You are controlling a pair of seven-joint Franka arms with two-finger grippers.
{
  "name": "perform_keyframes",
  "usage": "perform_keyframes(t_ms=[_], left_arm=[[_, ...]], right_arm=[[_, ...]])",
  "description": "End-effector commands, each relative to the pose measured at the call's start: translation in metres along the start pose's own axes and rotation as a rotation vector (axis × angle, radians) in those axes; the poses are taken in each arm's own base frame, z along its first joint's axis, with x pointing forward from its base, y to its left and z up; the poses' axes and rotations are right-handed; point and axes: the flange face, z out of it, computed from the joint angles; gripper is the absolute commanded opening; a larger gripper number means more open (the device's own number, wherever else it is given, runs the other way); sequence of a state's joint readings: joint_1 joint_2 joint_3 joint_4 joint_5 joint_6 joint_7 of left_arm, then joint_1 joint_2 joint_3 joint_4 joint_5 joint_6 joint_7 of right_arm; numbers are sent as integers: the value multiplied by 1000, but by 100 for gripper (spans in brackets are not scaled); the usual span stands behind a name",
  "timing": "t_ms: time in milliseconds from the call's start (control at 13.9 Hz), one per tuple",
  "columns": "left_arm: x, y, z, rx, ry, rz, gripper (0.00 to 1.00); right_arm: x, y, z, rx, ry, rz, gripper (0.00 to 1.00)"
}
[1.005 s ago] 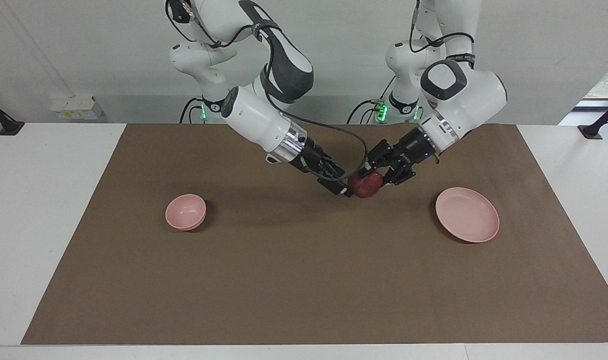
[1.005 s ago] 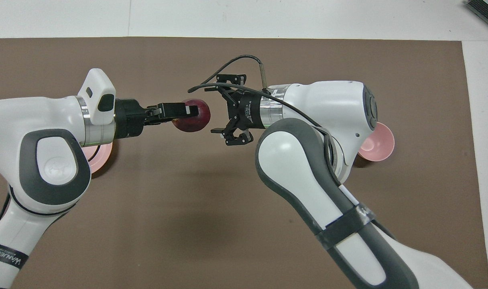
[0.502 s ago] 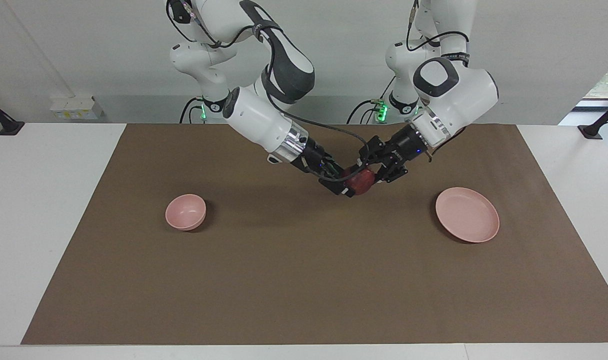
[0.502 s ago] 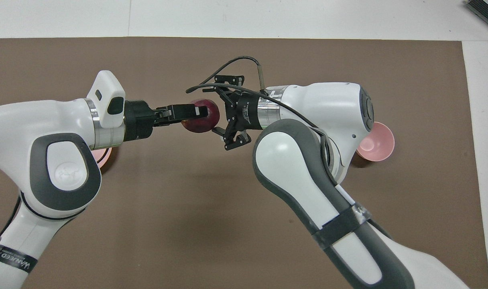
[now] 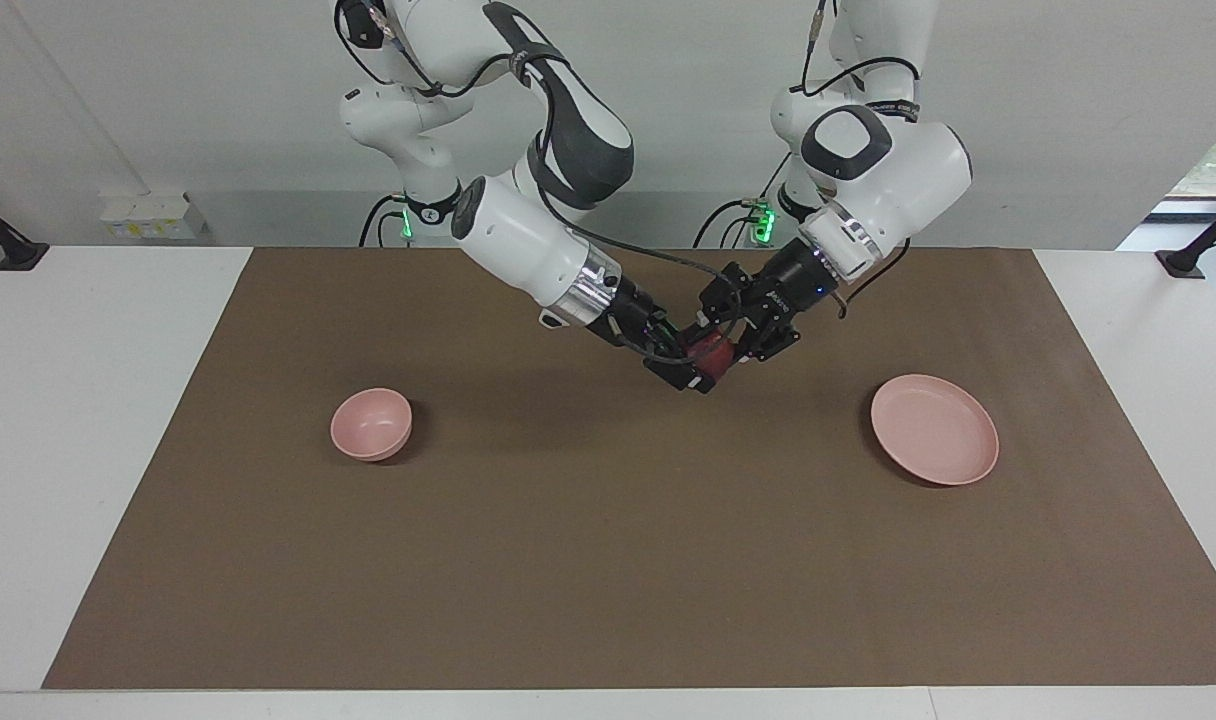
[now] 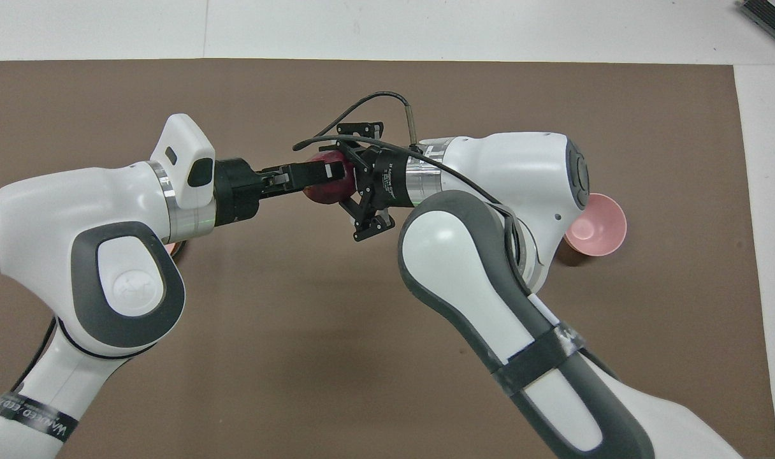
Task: Move apple from plate to bowl
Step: 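Close the right gripper on the apple held by the left gripper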
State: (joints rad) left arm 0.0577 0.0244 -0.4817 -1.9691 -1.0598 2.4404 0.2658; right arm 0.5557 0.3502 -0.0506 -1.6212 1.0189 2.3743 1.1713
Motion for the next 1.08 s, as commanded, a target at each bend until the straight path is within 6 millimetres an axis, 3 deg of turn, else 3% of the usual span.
perform_keyframes(t_ms=[0, 72, 144, 287, 574, 718, 861, 1005], left_arm=[[-13, 14, 2, -20, -10, -21, 0], [-13, 14, 3, -21, -13, -31, 0], [-14, 15, 3, -20, -16, -30, 12], [-11, 15, 2, -19, -11, -30, 54], [-4, 14, -1, -15, 6, -108, 59], [-5, 15, -1, -15, 6, -107, 92], [-6, 17, 0, -2, 1, -86, 100], [-6, 17, 0, 12, -1, -68, 100]], right_arm=[[-2, -11, -2, 23, -22, 8, 6], [-2, -10, -1, 18, -25, 8, 0], [-1, -10, -2, 17, -25, 7, 0], [-1, -11, -2, 16, -26, -2, 0], [5, -16, -12, 3, -37, -5, 0], [5, -16, -12, 0, -39, -13, 0], [5, -16, -12, 0, -39, -14, 0], [5, -16, -12, 0, -39, -14, 0]])
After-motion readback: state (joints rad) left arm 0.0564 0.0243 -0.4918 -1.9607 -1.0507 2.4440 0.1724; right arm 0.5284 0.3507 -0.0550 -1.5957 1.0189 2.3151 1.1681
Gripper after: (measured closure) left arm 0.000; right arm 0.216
